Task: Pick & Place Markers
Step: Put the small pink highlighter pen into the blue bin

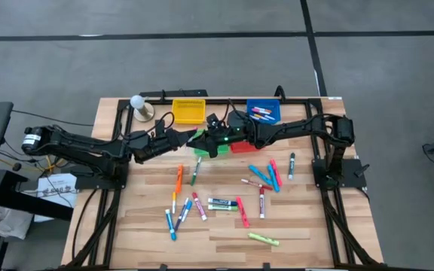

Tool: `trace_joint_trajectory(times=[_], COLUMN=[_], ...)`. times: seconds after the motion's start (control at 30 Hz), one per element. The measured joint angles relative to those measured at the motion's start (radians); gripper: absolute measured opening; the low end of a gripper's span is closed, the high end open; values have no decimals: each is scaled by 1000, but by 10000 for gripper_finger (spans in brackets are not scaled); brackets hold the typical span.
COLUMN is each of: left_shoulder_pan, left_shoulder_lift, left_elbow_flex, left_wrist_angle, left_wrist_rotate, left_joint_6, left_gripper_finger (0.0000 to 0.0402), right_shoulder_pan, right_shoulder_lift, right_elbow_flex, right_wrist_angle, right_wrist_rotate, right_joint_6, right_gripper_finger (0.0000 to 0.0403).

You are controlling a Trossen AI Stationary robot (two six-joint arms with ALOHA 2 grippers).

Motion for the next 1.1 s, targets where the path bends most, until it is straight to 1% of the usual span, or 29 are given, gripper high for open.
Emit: trace_joint_trajectory(times=[0.13, 0.27, 0.6, 0.73, 0.87, 1.1], left_shoulder_pan=[-1, -1, -1, -2, -2, -2], left_shoulder_lift=[-4, -3, -3, -4, -4, -3], left_elbow_flex=[0, 1, 1, 1, 1, 1], left_wrist_angle=[2, 7, 8, 10, 8, 4], left_wrist_rotate=[15, 19, 31, 41, 54, 56], left_joint_6=[58, 91, 92, 95, 110, 147], left_gripper_finger=[76, 92, 162, 184, 195, 198], right_shoulder_pan=[7, 7, 13, 13, 14, 17], right_shoulder_lift=[0, 0, 2, 2, 2, 2], right_elbow_flex=[0, 0, 0, 0, 0, 0], right_wrist_angle=[0, -2, -7, -8, -14, -23], right_wrist_rotate=[1, -5, -8, -9, -13, -14], right_joint_6=[-6, -11, -12, -10, -8, -7], right_gripper_finger=[39, 36, 33, 32, 32, 31])
